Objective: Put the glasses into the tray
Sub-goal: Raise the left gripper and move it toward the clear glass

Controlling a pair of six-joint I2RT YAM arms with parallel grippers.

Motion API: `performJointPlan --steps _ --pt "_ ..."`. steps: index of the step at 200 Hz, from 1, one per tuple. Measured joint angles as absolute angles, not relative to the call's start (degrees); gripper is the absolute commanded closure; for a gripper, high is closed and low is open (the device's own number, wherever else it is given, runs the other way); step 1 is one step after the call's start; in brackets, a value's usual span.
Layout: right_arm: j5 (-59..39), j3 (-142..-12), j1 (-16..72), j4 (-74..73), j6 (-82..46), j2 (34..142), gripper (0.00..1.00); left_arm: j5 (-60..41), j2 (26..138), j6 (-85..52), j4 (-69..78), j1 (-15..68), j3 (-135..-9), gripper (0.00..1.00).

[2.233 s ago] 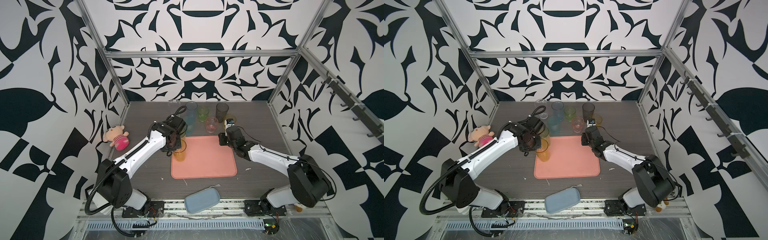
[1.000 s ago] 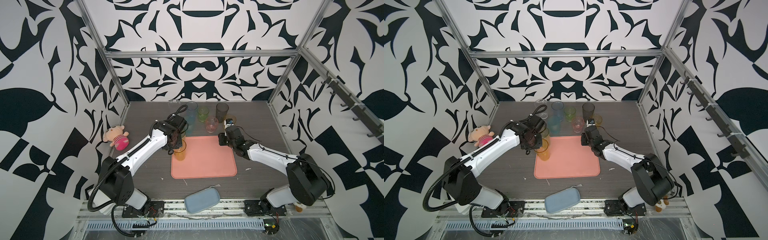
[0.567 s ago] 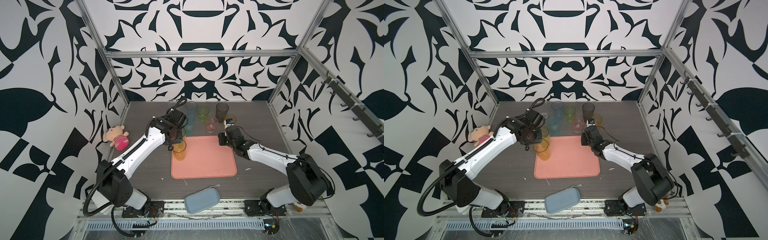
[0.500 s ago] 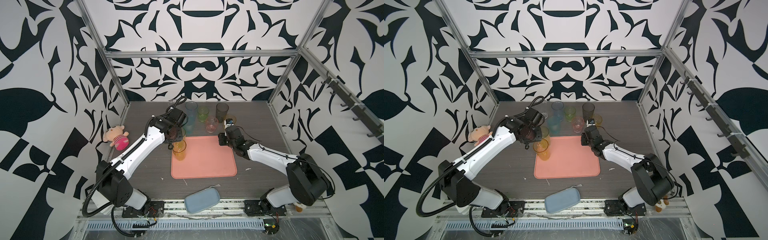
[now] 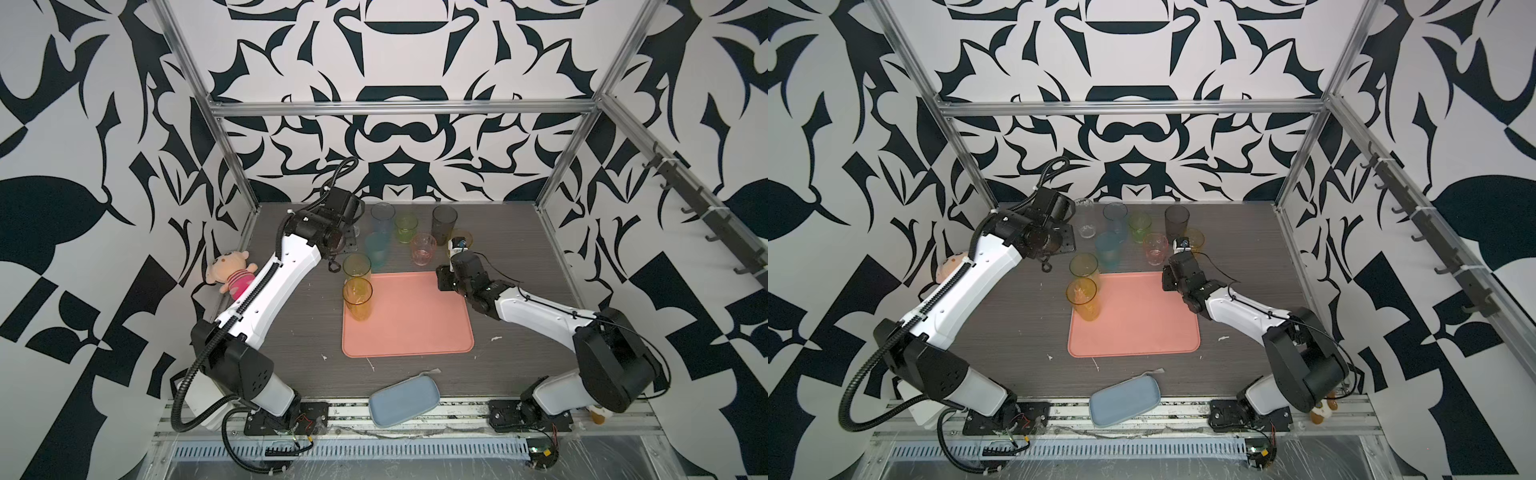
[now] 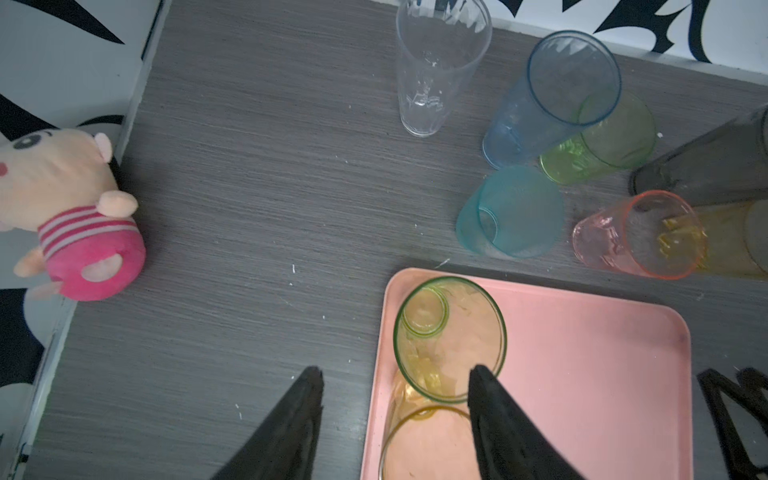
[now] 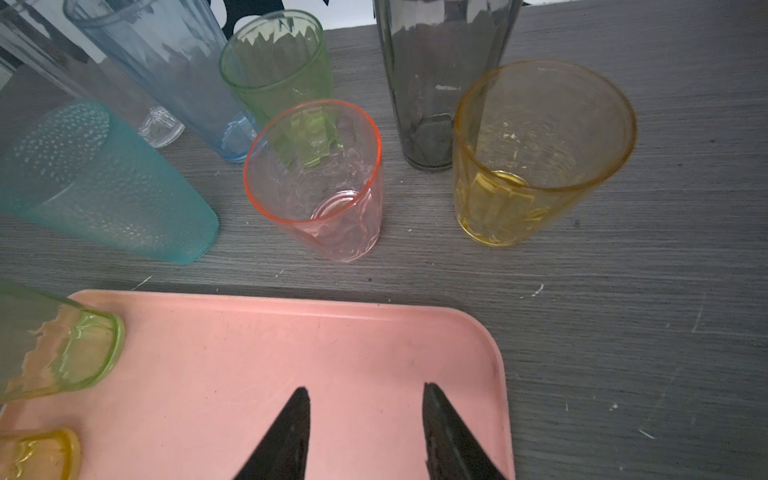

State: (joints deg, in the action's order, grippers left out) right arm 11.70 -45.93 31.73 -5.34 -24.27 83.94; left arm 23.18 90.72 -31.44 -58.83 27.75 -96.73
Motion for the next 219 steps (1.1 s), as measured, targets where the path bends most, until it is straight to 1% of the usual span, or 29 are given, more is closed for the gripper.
performJointPlan --steps 30,65,97,144,219 --pt "11.70 -45.93 31.73 -5.32 -24.29 83.92 0.53 23.77 94.11 -30.02 -57.01 25.41 -99.63 0.29" --pt "11.55 -45.93 31.73 -5.45 -24.60 83.92 0.52 24.25 98.15 -29.85 -53.76 22.70 -102.80 0.27" --pt "10.04 -45.91 31.73 -5.89 -25.76 83.92 0.52 23.40 101.10 -30.28 -49.36 21.67 -102.91 0.24" --pt "9.17 -45.91 31.73 -6.33 -26.76 83.92 0.50 21.76 107.46 -30.85 -43.81 21.12 -104.92 0.22" --pt "9.26 -45.69 31.73 -6.59 -26.96 83.92 0.49 18.46 119.02 -33.76 -42.15 16.99 -118.21 0.20"
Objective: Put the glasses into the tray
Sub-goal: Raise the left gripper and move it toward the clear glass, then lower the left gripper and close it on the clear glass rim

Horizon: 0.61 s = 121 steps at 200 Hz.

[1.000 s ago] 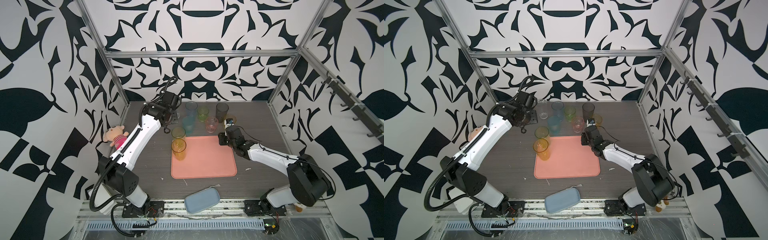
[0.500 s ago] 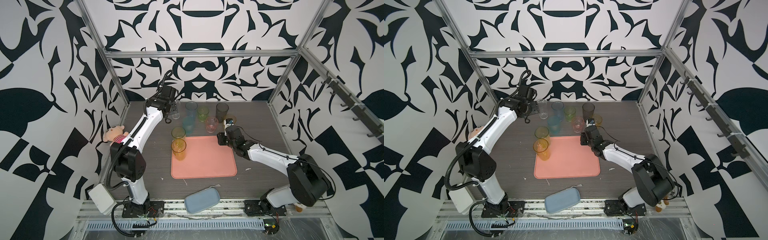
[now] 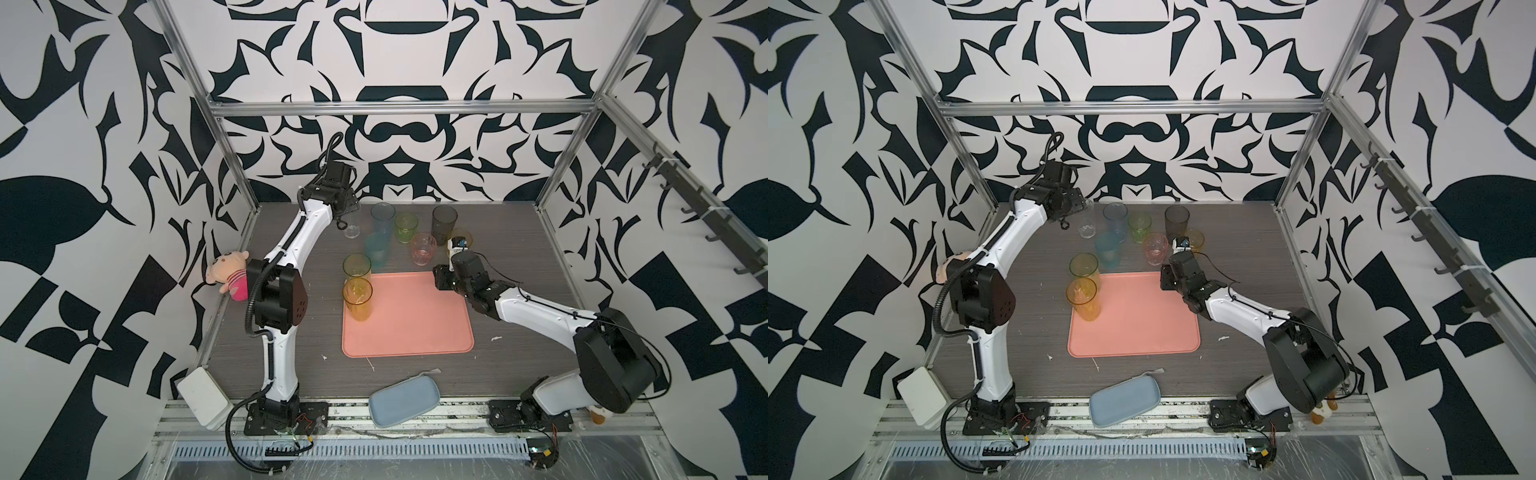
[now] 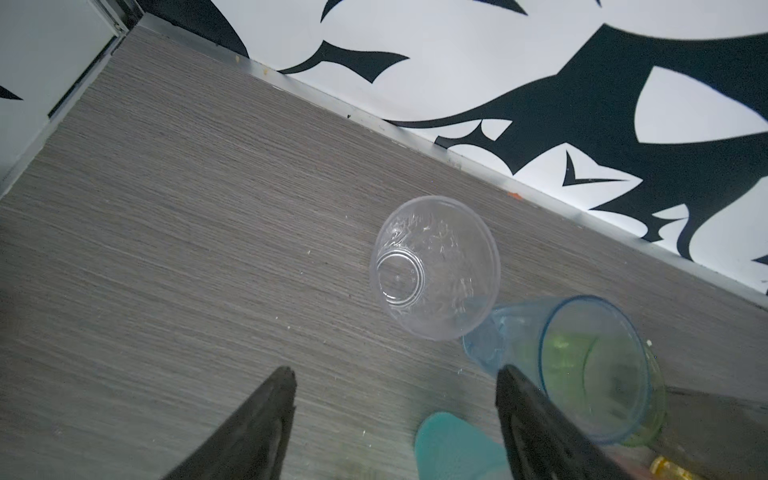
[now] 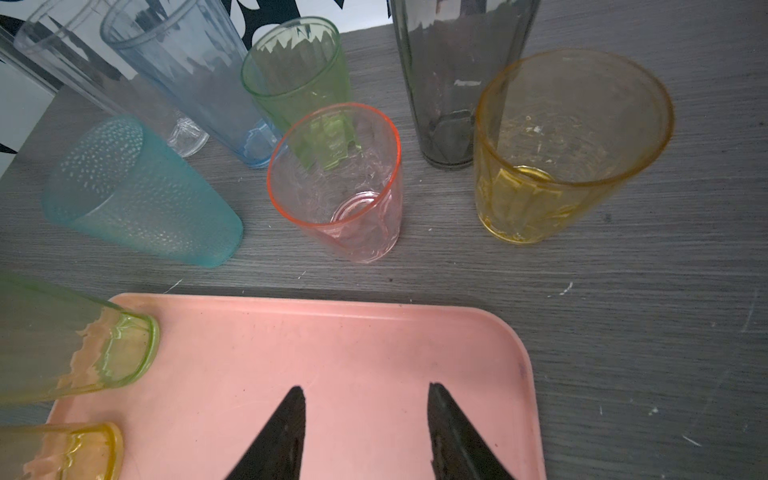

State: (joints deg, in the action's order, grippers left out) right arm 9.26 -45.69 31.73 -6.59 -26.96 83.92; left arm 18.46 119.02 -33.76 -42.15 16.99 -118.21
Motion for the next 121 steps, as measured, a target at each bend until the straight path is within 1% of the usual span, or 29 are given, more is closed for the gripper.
performJointPlan --steps 36,93,121 --pt "9.78 -45.34 31.73 -6.70 -27.07 83.70 0.46 18.02 121.32 -35.66 -41.63 15.29 -119.66 0.22" --pt "11.77 -45.15 31.73 -6.74 -27.07 82.50 0.46 15.59 125.60 -37.87 -41.71 13.45 -122.28 0.25" --pt "12.05 -45.15 31.73 -6.83 -27.07 82.46 0.46 13.85 126.21 -38.17 -41.80 13.13 -123.22 0.29"
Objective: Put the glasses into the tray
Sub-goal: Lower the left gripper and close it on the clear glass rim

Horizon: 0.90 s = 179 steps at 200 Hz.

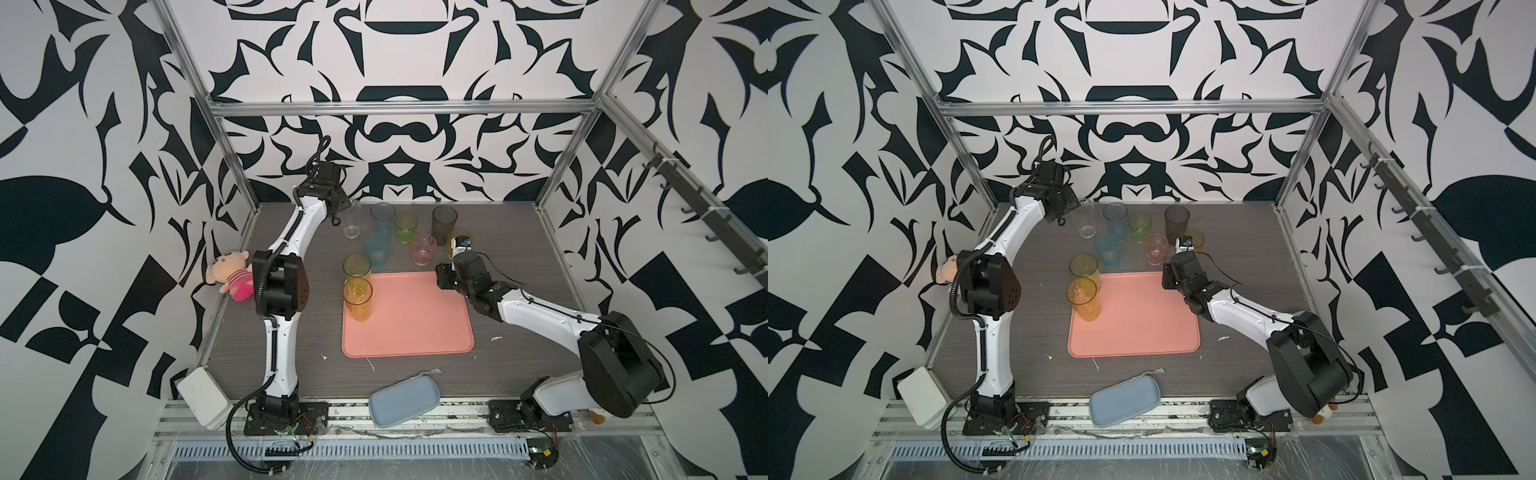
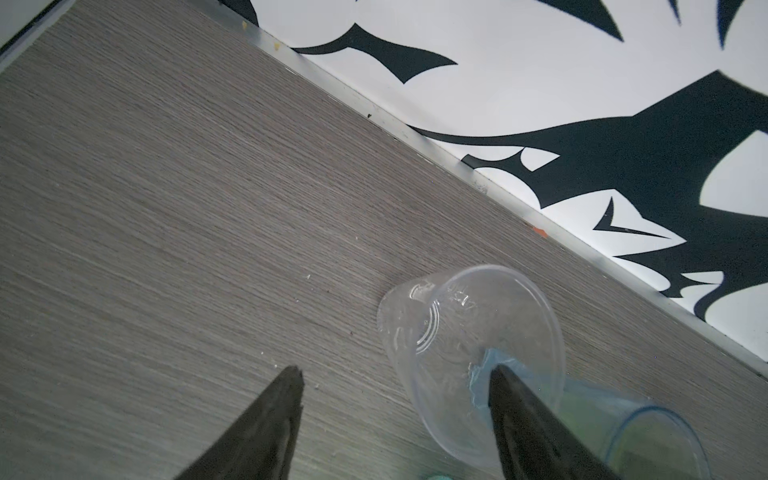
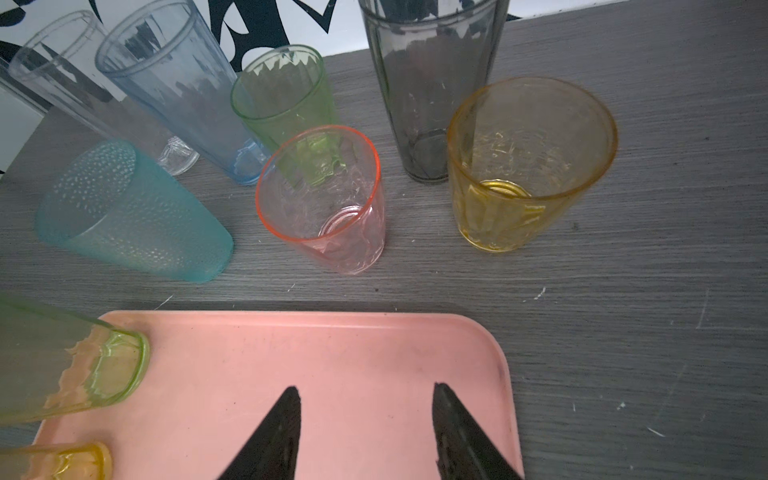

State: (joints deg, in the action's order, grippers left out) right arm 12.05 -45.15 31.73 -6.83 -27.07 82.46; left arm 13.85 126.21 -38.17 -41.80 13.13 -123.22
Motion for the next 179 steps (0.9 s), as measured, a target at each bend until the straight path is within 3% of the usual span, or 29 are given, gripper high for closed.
performJointPlan --steps 82,179 --pt "12.23 -45.15 31.73 -6.81 -27.07 82.46 0.46 9.21 127.61 -39.24 -40.71 12.49 -123.50 0.40" --pt "12.23 -45.15 31.73 -6.68 -27.03 82.46 0.47 4.58 129.45 -41.06 -39.77 10.57 -123.52 0.65"
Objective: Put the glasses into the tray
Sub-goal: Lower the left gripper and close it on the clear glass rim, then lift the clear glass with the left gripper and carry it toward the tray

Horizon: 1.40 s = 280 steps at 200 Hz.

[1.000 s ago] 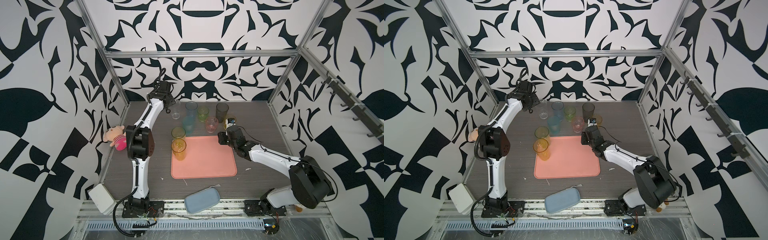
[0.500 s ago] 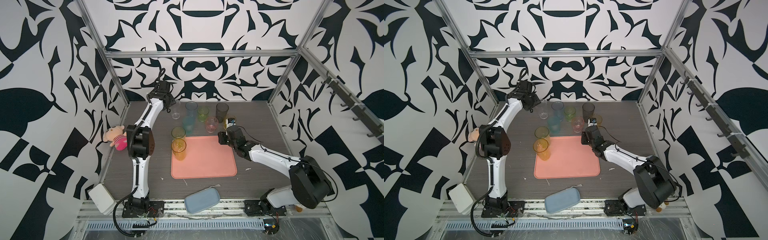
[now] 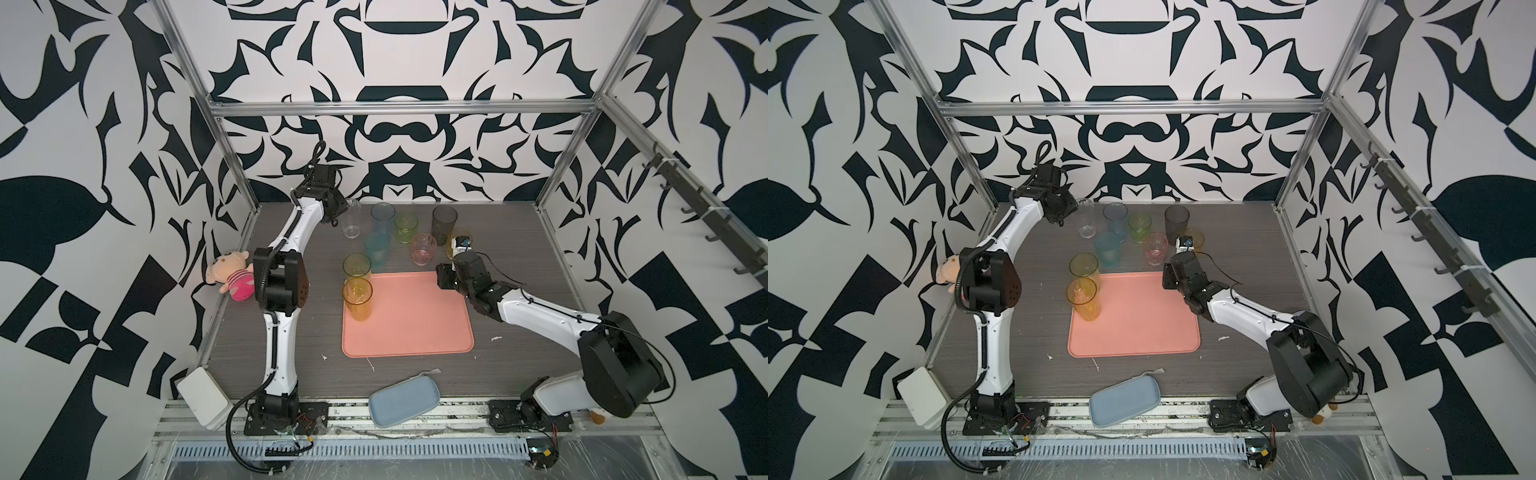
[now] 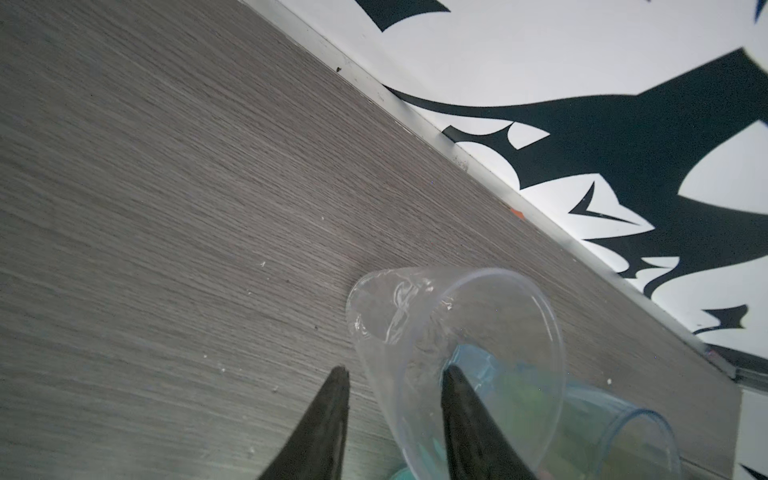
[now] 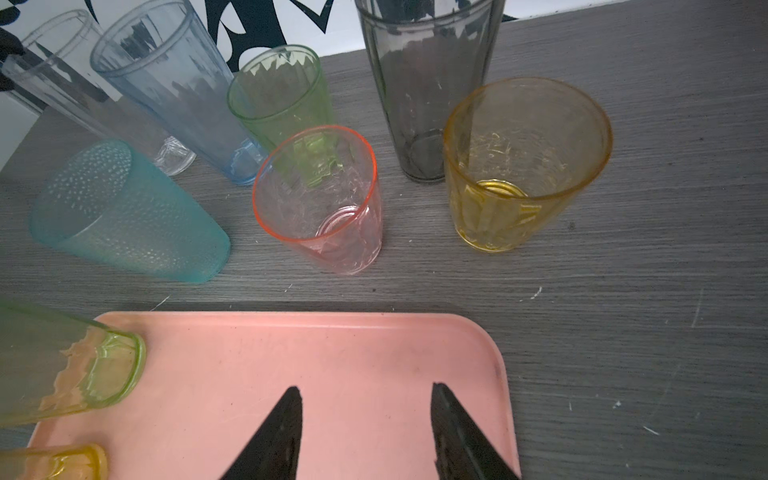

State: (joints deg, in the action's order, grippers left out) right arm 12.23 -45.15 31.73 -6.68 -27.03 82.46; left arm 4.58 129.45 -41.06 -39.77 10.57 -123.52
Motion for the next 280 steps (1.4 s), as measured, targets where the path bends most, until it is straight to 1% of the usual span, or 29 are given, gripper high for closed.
performJointPlan --steps 35,117,171,216,242,280 --pt "12.23 -45.15 31.73 -6.66 -27.03 82.46 0.48 3.29 131.02 -41.54 -39.66 10.39 -123.52 0.69" --pt "12.25 -45.15 31.73 -6.61 -27.00 82.56 0.48 2.28 131.79 -41.78 -39.72 9.96 -123.52 0.84" --pt "12.23 -45.17 31.73 -6.11 -27.00 82.72 0.49 2.09 131.79 -41.54 -39.83 9.41 -123.52 0.88" --pt "12.23 -45.15 31.73 -5.67 -27.00 82.98 0.49 2.09 131.70 -41.54 -39.83 8.73 -123.04 0.95" --pt "12.23 -45.17 31.73 -5.48 -27.00 82.98 0.49 2.11 130.65 -41.56 -39.64 8.12 -120.29 0.97" --pt "12.21 -45.17 31.73 -5.37 -27.00 82.98 0.49 2.20 126.74 -41.47 -38.76 6.72 -114.89 0.98"
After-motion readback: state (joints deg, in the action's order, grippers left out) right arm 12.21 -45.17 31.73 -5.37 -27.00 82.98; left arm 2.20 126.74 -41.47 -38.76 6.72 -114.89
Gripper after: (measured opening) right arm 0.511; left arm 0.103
